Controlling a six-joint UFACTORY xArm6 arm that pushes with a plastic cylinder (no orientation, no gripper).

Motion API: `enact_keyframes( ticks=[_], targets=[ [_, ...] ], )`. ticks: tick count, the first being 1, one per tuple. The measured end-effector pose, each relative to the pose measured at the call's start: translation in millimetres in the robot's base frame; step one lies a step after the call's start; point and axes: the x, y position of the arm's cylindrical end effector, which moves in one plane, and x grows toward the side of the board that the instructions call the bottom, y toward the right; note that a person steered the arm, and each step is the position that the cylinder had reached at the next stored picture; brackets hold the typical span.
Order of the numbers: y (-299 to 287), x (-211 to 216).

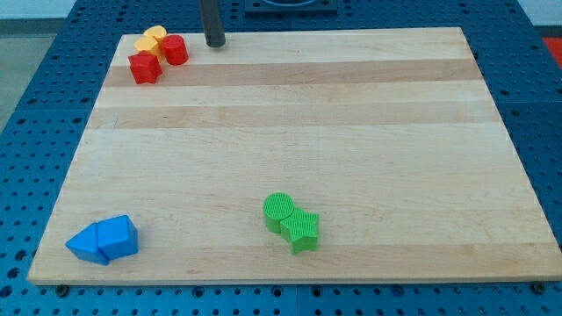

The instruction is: Move the red circle slightly near the yellow hexagon

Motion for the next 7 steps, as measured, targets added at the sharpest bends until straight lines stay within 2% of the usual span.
enact_keyframes(
  ticks=[3,7],
  targets=[
    [-55.2,4.6],
    [-69.2,5.0]
  ],
)
